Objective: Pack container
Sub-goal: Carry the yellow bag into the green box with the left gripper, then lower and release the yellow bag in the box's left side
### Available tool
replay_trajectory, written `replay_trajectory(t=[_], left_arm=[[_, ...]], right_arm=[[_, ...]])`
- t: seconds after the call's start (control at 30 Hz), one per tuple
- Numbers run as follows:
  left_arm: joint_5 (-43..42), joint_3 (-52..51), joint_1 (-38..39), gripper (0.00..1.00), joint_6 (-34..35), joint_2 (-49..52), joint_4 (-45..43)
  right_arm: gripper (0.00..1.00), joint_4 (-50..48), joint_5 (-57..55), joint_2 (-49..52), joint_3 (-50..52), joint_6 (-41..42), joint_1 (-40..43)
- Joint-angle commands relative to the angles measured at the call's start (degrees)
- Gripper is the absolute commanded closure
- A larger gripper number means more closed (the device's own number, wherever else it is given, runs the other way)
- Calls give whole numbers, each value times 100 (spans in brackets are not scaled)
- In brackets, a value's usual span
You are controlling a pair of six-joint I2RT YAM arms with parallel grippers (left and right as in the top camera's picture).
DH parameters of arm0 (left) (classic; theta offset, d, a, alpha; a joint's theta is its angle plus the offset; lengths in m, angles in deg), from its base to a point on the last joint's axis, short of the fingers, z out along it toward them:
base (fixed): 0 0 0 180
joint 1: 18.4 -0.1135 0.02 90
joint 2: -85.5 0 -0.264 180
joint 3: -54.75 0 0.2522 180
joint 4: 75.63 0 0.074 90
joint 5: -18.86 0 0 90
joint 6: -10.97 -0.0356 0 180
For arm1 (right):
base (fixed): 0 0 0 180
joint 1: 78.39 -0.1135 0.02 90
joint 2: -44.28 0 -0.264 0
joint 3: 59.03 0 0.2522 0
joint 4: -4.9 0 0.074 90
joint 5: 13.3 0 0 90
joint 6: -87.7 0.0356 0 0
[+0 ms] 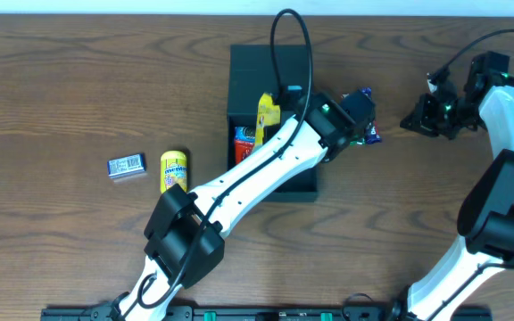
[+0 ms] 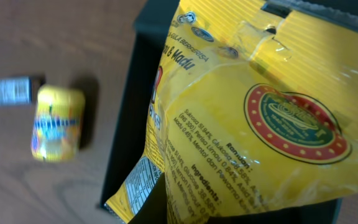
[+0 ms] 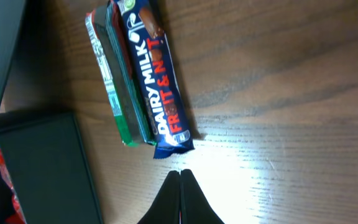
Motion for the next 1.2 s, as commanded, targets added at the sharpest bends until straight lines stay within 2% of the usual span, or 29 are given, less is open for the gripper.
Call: replay_trajectory(t=[0.0, 0.33, 0.53, 0.8, 0.97, 1.17], left_arm=[[-52, -87, -35, 94, 979, -118, 181], [275, -1333, -85, 94, 1086, -111, -557], [345, -1683, -103, 94, 557, -109, -951], [505, -1969, -243, 94, 444, -109, -1073], [514, -1974, -367, 94, 444, -109, -1073], [511, -1976, -485, 94, 442, -109, -1073]], right_arm=[[98, 127, 107, -173, -9, -55, 61], [99, 337, 107, -341, -9, -55, 74], [98, 332, 107, -444, -9, -55, 74], [98, 356, 184, -468, -9, -87, 66], [98, 719, 1222, -470, -9, -1279, 48], [99, 1021, 1456, -494, -9, -2083, 48]])
